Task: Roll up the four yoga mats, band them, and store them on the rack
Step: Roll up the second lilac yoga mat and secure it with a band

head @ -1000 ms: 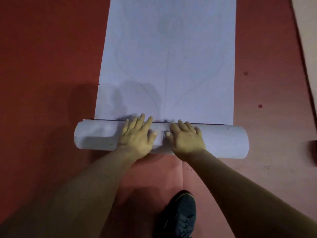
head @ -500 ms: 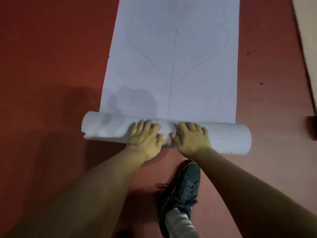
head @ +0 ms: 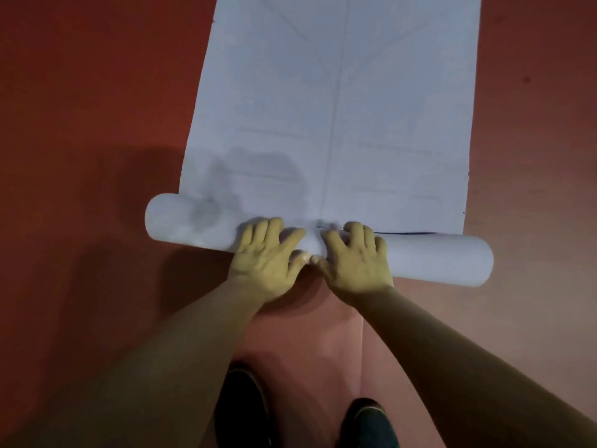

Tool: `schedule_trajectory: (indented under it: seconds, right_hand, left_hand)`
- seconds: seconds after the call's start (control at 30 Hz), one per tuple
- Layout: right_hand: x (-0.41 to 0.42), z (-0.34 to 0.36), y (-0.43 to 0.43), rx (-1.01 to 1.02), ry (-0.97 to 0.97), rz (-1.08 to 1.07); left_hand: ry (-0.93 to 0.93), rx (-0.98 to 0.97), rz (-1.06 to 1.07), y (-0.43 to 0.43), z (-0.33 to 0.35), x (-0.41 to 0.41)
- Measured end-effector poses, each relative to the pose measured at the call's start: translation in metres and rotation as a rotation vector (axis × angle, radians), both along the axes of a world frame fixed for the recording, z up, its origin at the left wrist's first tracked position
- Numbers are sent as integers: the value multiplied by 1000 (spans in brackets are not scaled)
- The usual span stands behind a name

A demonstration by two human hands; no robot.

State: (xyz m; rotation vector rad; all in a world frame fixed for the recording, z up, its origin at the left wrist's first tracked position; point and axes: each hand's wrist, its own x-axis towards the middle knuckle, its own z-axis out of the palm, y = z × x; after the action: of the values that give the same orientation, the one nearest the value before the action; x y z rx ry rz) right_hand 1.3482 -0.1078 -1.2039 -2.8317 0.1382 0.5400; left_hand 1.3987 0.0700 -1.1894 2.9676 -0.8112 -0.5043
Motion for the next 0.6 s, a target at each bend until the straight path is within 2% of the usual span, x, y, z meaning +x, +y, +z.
schedule_trajectory:
  seconds: [0.1,0.2,0.4,0.6]
  right_hand:
    - [-25,-18,5,86,-108,9]
    - [-49,-44,6,83,-193,77]
    - [-85,-93,15,-38,-453,115]
    - [-92,-103,16,33,-501,120]
  left_hand:
    - [-131,-149,-54,5,-28,-23]
    - [-166,-195,-61,10,-57,-45]
    - [-301,-182,-10,17,-105,-76]
    - [-363,-114,-128,31,-113,-80]
